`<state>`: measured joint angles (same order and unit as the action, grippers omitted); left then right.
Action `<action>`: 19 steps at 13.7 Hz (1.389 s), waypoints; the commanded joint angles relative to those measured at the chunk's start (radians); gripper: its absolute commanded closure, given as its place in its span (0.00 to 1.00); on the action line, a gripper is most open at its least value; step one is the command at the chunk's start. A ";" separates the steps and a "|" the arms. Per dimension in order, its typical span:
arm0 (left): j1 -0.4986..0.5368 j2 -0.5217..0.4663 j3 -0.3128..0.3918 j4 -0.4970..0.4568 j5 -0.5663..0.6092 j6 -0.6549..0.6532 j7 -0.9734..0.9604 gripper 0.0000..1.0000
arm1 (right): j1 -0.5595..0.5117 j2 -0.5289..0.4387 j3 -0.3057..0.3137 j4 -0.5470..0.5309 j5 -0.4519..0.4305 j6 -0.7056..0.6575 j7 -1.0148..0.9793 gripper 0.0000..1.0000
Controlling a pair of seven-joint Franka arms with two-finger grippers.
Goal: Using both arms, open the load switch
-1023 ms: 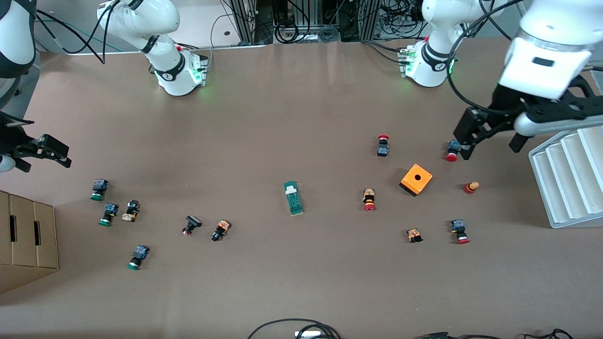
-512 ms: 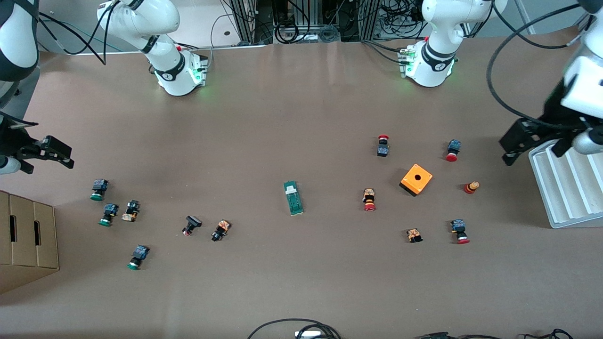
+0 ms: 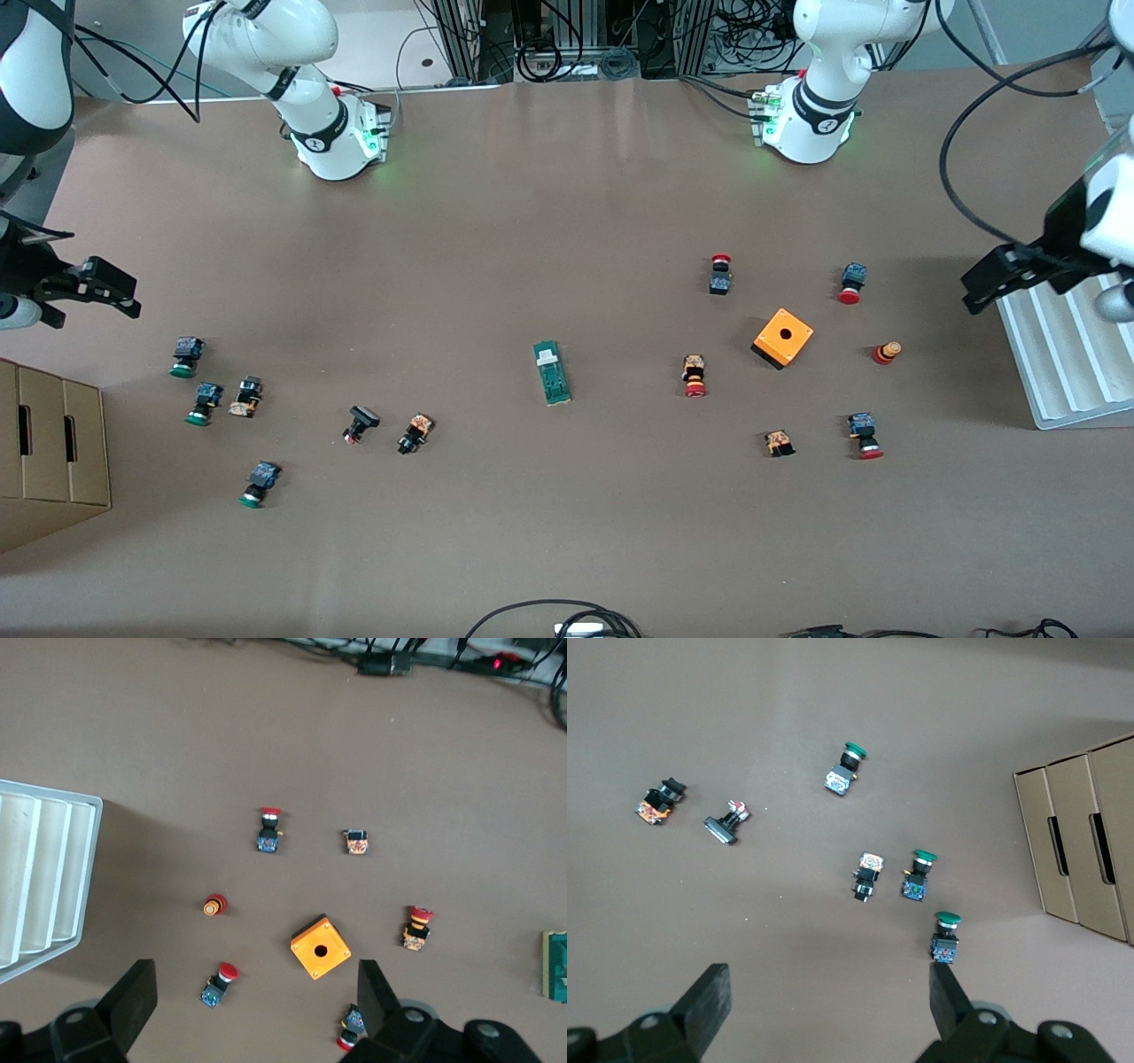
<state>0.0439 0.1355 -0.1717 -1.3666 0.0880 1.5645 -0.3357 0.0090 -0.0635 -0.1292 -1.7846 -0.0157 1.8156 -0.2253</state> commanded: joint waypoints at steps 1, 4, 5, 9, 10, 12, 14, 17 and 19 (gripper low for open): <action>0.005 -0.007 0.063 -0.011 -0.083 -0.004 0.011 0.00 | 0.003 0.010 -0.004 0.019 0.013 -0.004 -0.019 0.00; 0.002 0.000 0.113 -0.006 -0.155 -0.004 0.012 0.00 | 0.005 0.010 -0.004 0.019 0.013 -0.004 -0.019 0.00; 0.002 -0.004 0.113 -0.006 -0.155 -0.007 0.012 0.00 | 0.005 0.010 -0.004 0.019 0.013 -0.004 -0.019 0.00; -0.004 0.010 0.113 -0.009 -0.151 -0.009 0.012 0.00 | 0.005 0.010 -0.003 0.021 0.013 -0.002 -0.020 0.00; -0.009 0.025 0.112 -0.008 -0.149 -0.009 0.014 0.00 | 0.005 0.010 -0.003 0.021 0.013 -0.002 -0.019 0.00; -0.013 0.045 0.107 -0.008 -0.149 -0.004 0.012 0.00 | 0.005 0.010 -0.003 0.021 0.013 -0.002 -0.020 0.00; -0.016 0.058 0.106 -0.008 -0.140 -0.001 0.012 0.00 | 0.005 0.010 -0.001 0.022 0.013 -0.002 -0.020 0.00; -0.016 0.070 0.101 -0.009 -0.132 -0.003 0.014 0.00 | 0.005 0.010 -0.001 0.022 0.013 -0.002 -0.020 0.00; -0.013 0.070 0.101 -0.011 -0.132 -0.008 0.018 0.00 | 0.005 0.010 -0.001 0.022 0.013 -0.002 -0.020 0.00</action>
<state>0.0310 0.2076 -0.0697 -1.3828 -0.0493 1.5656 -0.3273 0.0123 -0.0634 -0.1279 -1.7833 -0.0157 1.8156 -0.2276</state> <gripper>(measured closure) 0.000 0.000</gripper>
